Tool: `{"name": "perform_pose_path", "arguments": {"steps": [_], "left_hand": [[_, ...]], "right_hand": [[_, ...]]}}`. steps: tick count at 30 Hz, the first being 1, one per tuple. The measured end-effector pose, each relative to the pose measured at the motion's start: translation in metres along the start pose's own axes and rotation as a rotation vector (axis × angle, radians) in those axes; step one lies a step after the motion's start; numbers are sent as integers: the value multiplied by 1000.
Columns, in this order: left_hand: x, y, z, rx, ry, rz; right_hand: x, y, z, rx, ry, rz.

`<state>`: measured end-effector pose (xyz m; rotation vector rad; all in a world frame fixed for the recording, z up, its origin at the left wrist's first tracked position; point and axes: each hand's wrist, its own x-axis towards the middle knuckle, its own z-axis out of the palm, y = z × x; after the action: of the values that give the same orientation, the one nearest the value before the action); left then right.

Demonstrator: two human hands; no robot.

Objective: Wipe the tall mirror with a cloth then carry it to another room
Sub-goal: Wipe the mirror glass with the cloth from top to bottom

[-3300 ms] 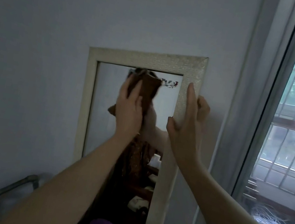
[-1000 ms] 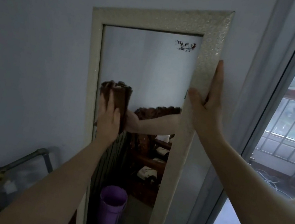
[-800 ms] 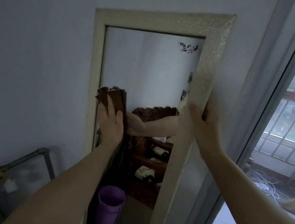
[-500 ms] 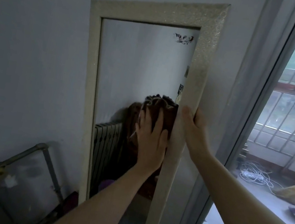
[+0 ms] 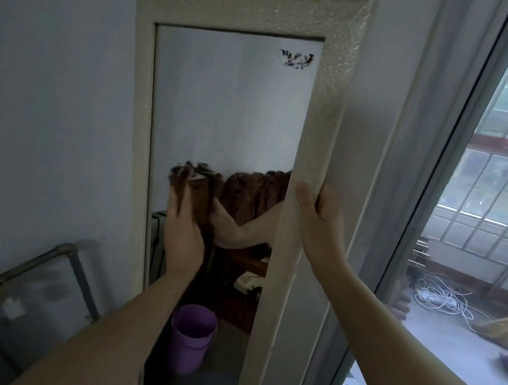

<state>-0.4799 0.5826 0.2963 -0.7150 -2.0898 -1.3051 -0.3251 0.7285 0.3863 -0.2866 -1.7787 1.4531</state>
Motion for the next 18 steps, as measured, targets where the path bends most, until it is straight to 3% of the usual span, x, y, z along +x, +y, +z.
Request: {"name": "perform_pose_path", "arguments": {"steps": [5, 9, 13, 18], "left_hand": [[21, -30, -4, -15, 70, -364], [14, -6, 4, -134, 104, -495], [-27, 40, 19, -218, 35, -309], [-82, 79, 42, -179, -92, 24]], "right_hand": [[4, 3, -4, 20, -31, -11], [-6, 14, -3, 94, -81, 39], [-32, 40, -3, 163, -156, 130], [-50, 60, 1, 198, -121, 152]]}}
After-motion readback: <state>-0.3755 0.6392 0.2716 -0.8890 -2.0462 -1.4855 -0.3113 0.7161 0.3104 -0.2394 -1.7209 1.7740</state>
